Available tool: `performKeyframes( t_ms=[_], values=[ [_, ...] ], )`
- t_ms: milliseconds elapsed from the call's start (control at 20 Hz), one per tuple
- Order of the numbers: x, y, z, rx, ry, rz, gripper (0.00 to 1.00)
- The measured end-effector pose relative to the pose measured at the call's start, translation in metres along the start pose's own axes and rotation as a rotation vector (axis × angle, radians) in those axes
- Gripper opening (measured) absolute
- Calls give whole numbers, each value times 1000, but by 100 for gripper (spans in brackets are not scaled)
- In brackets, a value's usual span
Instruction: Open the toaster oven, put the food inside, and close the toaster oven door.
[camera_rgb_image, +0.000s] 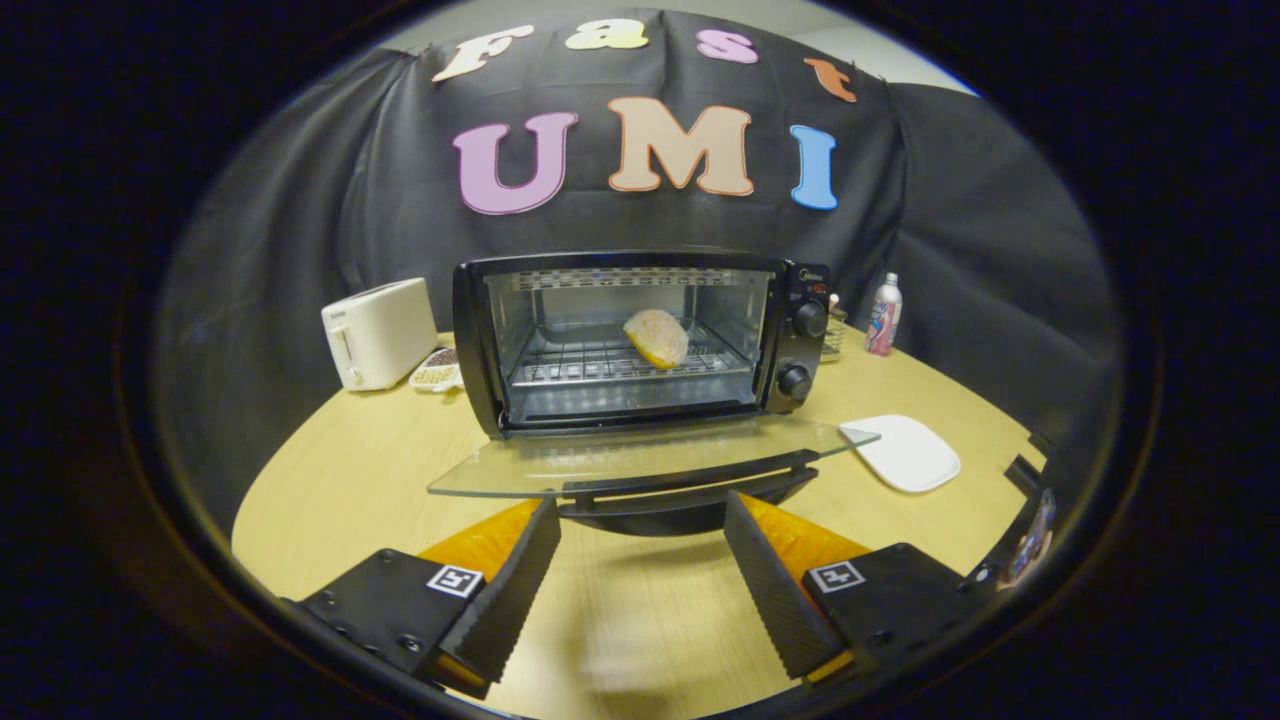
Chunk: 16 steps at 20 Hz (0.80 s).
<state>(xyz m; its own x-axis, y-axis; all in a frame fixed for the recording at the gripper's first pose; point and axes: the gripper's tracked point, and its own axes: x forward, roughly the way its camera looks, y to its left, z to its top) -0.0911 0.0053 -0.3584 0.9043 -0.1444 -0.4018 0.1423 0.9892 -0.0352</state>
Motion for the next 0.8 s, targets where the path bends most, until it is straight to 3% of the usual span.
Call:
performKeyframes(
  t_ms=[500,800],
  values=[
    [-1,0,35,25,-51,17,100],
    [29,14,69,134,-75,125,100]
  ],
)
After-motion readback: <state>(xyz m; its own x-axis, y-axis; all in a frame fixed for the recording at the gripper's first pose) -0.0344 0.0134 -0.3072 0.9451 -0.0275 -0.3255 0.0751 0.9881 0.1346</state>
